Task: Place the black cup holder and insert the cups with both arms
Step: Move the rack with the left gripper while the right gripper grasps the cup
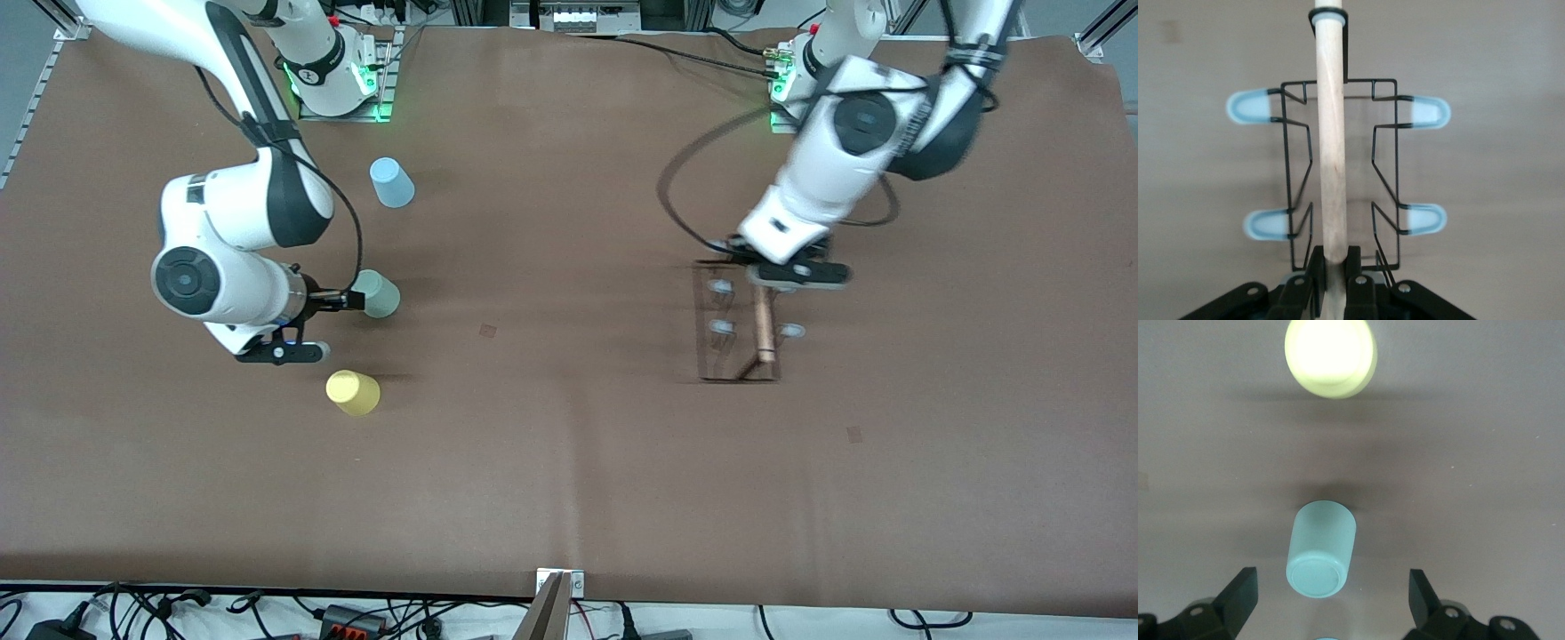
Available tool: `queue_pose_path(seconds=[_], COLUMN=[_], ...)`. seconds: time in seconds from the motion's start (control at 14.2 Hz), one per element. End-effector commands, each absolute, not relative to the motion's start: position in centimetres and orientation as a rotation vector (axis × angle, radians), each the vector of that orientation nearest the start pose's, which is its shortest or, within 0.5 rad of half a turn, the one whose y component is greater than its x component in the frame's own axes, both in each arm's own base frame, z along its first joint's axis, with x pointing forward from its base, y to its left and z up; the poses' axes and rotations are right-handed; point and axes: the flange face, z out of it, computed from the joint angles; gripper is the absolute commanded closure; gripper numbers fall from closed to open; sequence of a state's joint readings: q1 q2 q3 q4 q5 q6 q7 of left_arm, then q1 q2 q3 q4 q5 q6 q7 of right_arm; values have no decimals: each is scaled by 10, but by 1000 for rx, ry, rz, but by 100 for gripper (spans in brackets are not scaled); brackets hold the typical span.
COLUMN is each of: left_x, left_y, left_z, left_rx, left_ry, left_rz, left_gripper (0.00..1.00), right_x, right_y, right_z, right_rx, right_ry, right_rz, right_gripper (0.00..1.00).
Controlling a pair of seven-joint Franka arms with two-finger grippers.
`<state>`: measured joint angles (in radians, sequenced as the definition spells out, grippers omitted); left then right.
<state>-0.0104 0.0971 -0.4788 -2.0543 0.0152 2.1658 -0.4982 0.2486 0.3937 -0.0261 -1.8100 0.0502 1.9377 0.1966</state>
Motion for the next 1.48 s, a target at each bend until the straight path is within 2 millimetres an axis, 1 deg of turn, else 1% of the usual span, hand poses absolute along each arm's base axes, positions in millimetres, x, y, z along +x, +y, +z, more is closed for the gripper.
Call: queue_pose_path(seconds=[0.0,0.07,0.14,0.28,0.35,0.42,0.49,0.56,0.63,0.7,0.77,0.91,1.05,1.2,1.27,1.34,1.41], left_x=[516,510,501,501,496,487,483,484,483,478,475,473,473,471,470,472,478], left_y=[-338,-367,-396,-431,-448,-468,-483,-498,-512,-523,-528,-530,-530,-532,-532,-531,-526], left_z=[411,412,408,406,401,387,375,361,353,346,338,337,337,333,330,329,331], left_rx=[-3258,-3283,-3302,-3317,-3304,-3278,-3266,-3256,-3247,-3236,-3225,-3223,-3223,-3219,-3222,-3225,-3223], left_ry=[-43,-26,-9,2,27,45,34,10,1,-4,-28,-67,-72,-70,-75,-90,-95], left_rz=[55,61,81,69,50,43,39,26,-2,-26,-28,-27,-27,-18,-3,12,3], left_gripper=[100,100,100,100,100,100,100,100,100,100,100,100,100,100,94,72,10], right_x=[580,575,572,567,567,565,564,563,562,562,560,559,559,558,558,556,557], right_y=[144,145,145,147,146,145,145,146,146,146,146,147,147,145,145,145,145], right_z=[289,279,272,256,252,246,240,233,230,230,227,218,216,210,208,206,207], right_rx=[-3089,-3059,-3045,-3044,-3045,-3045,-3046,-3046,-3044,-3031,-3015,-3013,-3013,-3012,-3012,-3012,-3012], right_ry=[65,96,115,131,139,145,166,184,194,206,225,225,226,232,232,230,232], right_rz=[442,468,485,523,523,541,559,573,583,587,599,620,622,638,645,652,652], right_gripper=[0,0,0,0,0,0,0,0,0,0,0,0,0,0,0,0,14])
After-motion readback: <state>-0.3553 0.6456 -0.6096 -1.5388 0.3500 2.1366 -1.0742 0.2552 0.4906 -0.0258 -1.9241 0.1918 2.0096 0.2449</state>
